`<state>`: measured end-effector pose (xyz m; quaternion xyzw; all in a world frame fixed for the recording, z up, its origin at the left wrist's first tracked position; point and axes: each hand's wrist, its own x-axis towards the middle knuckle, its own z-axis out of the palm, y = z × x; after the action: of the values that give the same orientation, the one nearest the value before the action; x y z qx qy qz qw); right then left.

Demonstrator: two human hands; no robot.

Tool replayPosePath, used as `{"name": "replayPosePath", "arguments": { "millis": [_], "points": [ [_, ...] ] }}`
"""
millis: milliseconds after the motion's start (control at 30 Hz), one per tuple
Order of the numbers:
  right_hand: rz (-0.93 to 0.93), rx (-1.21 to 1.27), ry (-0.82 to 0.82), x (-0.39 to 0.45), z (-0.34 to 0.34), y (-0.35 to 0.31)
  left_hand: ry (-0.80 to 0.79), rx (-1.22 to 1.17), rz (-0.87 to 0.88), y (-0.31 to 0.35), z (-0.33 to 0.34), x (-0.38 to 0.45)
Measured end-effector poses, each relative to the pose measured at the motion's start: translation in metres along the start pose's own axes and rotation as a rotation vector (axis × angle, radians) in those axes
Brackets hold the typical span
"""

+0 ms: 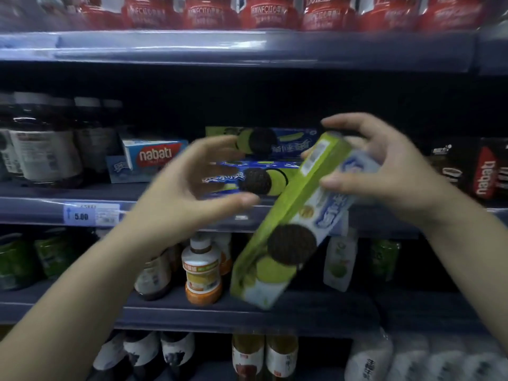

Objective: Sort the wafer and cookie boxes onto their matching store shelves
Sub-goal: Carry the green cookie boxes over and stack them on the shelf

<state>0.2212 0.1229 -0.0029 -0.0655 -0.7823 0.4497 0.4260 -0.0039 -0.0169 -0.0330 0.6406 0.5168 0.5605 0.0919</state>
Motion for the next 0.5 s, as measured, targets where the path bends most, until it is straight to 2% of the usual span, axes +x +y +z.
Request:
{"name": "replayPosePath", "arguments": {
  "millis": [67, 133, 267, 333, 400, 500],
  "points": [
    [0.041, -0.017, -0.052, -0.002, 0.021, 0.005, -0.149, 0.003, -0.065, 0.004, 0.023, -0.003],
    [0.053, -0.069, -0.079, -0.004, 0.04, 0.012, -0.161, -0.024, -0.09, 0.005, 0.042, -0.005],
    [0.072, -0.025, 0.062, -0.005, 0.054, 0.018, -0.045, -0.259, -0.154, 0.003, 0.045, -0.01],
    [0.071, -0.053, 0.079, -0.006, 0.053, 0.023, 0.067, -0.335, -0.154, -0.002, 0.043, -0.011],
    [0.158, -0.072, -0.012, -0.011, 0.053, 0.032, 0.219, -0.511, -0.146, -0.006, 0.039, -0.009],
    [0.305, -0.109, -0.239, -0.022, 0.052, 0.044, 0.382, -0.731, -0.128, -0.008, 0.028, -0.003]
  ]
}}
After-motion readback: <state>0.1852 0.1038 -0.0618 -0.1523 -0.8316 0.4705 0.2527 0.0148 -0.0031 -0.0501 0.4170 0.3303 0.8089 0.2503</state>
